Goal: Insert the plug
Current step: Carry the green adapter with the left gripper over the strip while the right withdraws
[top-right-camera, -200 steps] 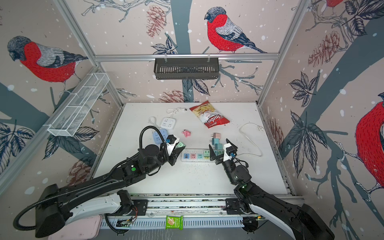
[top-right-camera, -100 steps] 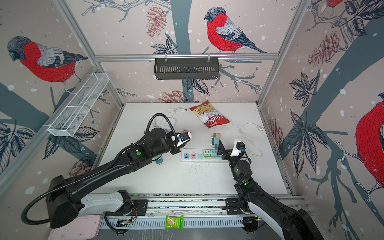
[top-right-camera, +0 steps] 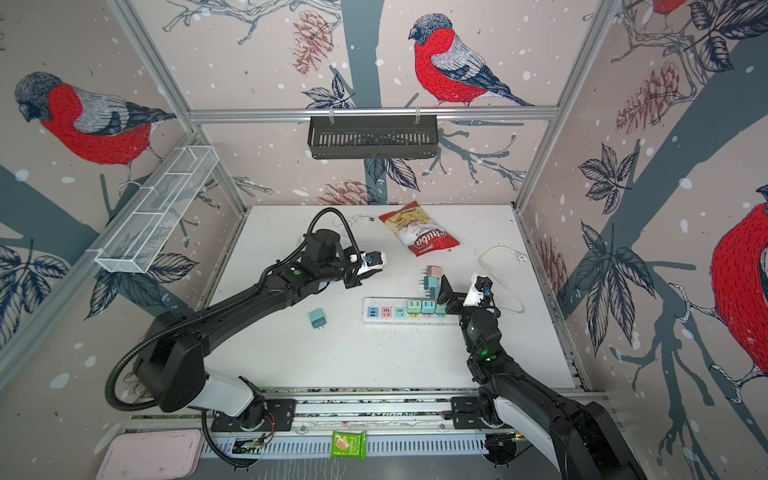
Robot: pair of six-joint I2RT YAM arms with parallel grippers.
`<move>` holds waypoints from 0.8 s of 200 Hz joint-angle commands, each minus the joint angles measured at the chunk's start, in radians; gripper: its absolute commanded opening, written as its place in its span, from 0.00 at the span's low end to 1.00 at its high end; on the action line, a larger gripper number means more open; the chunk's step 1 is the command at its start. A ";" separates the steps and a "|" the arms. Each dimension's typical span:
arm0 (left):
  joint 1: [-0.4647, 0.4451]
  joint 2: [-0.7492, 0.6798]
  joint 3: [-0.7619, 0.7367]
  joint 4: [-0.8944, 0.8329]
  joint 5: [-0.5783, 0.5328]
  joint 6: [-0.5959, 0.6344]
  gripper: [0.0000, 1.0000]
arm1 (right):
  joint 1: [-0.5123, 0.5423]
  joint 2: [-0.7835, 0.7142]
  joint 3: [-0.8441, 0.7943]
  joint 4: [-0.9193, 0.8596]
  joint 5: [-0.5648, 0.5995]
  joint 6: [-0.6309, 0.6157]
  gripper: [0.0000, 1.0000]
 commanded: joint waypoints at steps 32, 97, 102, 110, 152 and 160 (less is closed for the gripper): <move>-0.037 0.005 -0.050 0.016 0.059 -0.029 0.00 | -0.030 0.021 0.015 0.003 -0.004 0.046 1.00; -0.101 0.130 0.014 -0.076 0.037 -0.033 0.00 | -0.057 0.049 0.030 -0.006 -0.032 0.066 1.00; -0.105 0.136 0.013 -0.073 0.039 -0.037 0.00 | -0.057 0.048 0.030 -0.006 -0.032 0.067 1.00; -0.115 0.145 0.018 -0.082 0.035 -0.033 0.00 | -0.058 0.049 0.031 -0.006 -0.032 0.067 1.00; -0.166 0.178 0.026 -0.071 0.051 -0.096 0.00 | -0.066 0.049 0.031 -0.005 -0.035 0.071 1.00; -0.165 0.188 0.029 -0.067 0.059 -0.117 0.00 | -0.068 0.050 0.031 -0.006 -0.038 0.072 1.00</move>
